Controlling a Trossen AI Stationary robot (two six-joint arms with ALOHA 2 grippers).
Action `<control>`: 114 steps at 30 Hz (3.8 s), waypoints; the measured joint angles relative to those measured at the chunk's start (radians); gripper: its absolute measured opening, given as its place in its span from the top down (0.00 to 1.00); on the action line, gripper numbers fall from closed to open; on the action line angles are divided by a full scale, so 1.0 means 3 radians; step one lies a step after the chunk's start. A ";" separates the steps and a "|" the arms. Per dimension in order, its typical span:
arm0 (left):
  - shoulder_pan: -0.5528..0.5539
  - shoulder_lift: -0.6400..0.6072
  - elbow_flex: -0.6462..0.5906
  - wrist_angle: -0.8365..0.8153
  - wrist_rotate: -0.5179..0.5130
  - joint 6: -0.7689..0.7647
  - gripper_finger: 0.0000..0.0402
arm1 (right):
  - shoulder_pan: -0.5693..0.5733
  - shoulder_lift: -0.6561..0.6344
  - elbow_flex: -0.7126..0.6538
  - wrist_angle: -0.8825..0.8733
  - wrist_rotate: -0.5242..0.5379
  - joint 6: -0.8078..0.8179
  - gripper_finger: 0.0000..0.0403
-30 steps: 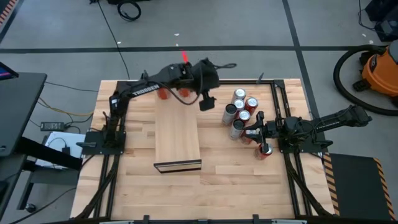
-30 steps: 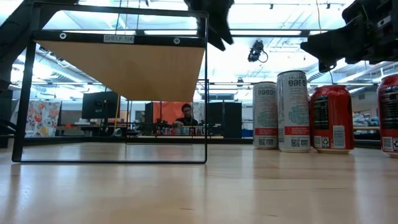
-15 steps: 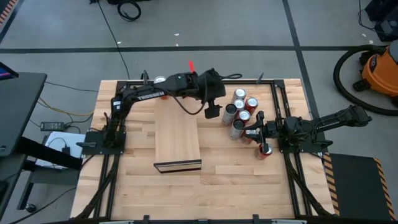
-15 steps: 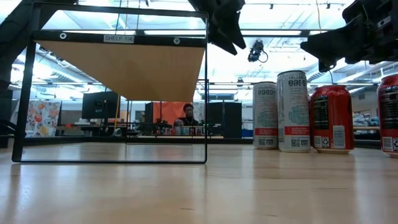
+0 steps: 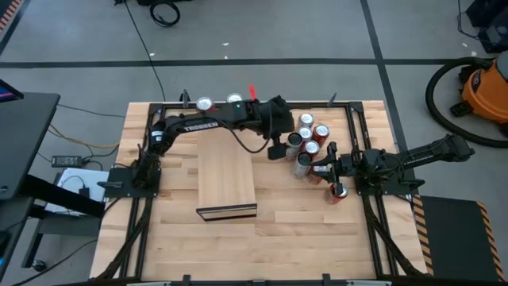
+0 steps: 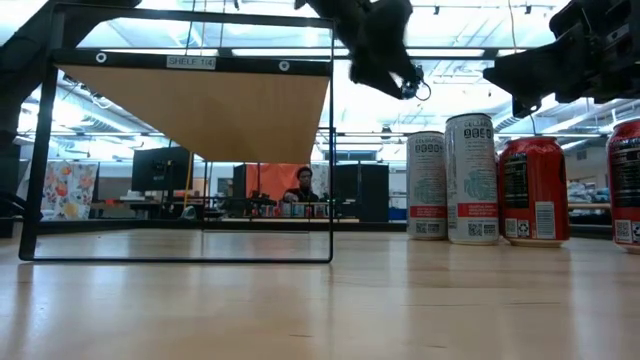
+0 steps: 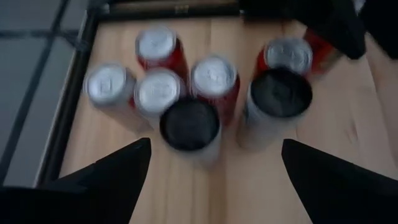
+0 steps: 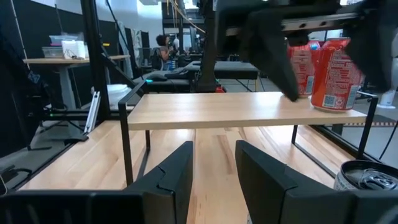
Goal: Place canned beverage on shelf
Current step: Put the top white and black soda can on the shelf
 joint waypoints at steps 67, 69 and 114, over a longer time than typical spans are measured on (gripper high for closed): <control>0.0317 0.0460 0.0319 0.0104 0.0305 0.0538 0.07 | -0.0003 0.0075 -0.0001 0.0038 -0.0108 -0.0110 0.68; 0.0316 0.0484 0.0318 0.0070 0.0391 0.0526 0.07 | -0.0003 0.0075 -0.0001 0.0038 -0.0108 -0.0116 0.68; 0.0283 0.0572 0.0329 0.0041 0.0000 0.0289 0.37 | -0.0003 0.0075 -0.0001 0.0016 -0.0109 -0.0116 0.68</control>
